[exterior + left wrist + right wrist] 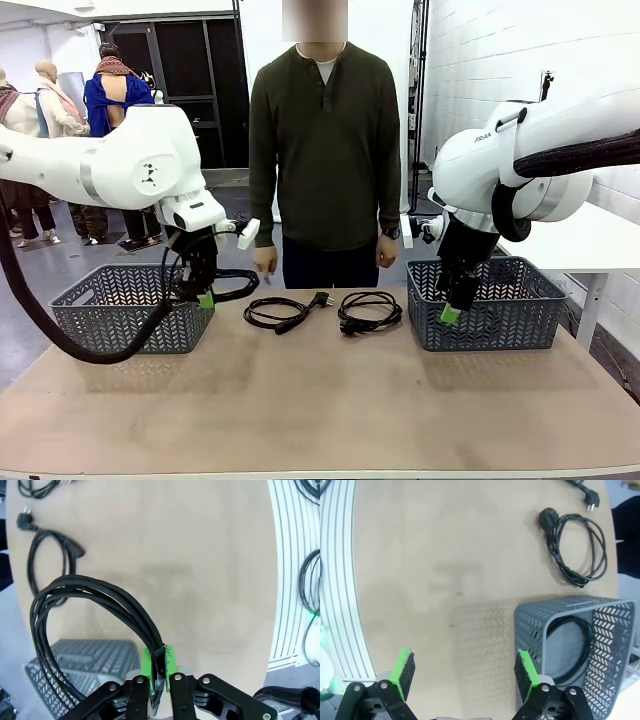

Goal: Organize the cables according to human instructions.
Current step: Pick up a bundle of cables and place it in the basket indicated by the human.

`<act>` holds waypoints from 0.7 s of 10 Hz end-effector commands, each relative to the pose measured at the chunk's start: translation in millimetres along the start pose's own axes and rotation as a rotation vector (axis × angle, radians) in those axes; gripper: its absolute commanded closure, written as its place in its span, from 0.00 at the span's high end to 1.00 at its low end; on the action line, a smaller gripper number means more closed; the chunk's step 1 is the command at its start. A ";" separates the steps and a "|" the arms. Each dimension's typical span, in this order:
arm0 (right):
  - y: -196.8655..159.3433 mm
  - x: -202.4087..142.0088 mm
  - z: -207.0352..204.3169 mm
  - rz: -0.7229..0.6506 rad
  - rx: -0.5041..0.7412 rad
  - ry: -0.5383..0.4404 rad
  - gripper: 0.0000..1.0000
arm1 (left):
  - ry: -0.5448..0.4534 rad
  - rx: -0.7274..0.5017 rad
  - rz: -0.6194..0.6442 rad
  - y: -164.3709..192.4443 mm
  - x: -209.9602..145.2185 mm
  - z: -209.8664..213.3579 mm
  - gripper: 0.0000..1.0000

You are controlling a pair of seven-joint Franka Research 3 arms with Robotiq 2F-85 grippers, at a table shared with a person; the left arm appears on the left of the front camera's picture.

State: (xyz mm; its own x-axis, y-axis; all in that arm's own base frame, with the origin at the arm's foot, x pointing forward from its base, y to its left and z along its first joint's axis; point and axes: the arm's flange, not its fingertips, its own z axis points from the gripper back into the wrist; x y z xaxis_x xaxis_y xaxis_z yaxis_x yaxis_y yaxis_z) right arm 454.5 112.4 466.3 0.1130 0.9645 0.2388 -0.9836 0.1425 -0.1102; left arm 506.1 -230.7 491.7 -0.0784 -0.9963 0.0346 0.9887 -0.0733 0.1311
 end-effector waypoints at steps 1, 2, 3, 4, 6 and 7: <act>-2.0 1.9 -0.3 -0.009 -0.003 0.005 1.00 | 0.028 0.018 -0.010 16.6 -33.4 12.0 0.00; -2.0 1.9 -0.3 -0.009 -0.003 0.005 1.00 | 0.025 0.038 0.001 22.3 -51.9 17.3 0.00; -2.0 1.9 -0.3 -0.009 -0.003 0.005 1.00 | 0.020 0.055 0.007 28.3 -70.9 21.0 0.00; -2.0 1.9 -0.3 -0.009 -0.003 0.005 1.00 | 0.025 0.061 0.008 34.4 -88.4 20.3 0.00; -2.0 1.9 -0.3 -0.009 -0.003 0.005 1.00 | 0.044 0.054 0.009 48.1 -119.7 9.7 0.00; -2.0 1.9 -0.3 -0.009 -0.003 0.005 1.00 | 0.040 0.057 0.017 57.1 -130.7 3.5 0.00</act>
State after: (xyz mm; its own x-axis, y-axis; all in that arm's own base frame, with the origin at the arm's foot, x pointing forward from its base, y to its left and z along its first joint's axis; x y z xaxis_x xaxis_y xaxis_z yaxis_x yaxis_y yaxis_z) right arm 454.6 112.5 466.4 0.1128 0.9644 0.2391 -0.9837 0.1423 -0.1102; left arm 558.9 -108.2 500.3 -0.0359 -0.9993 0.0036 0.9848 -0.0348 0.1701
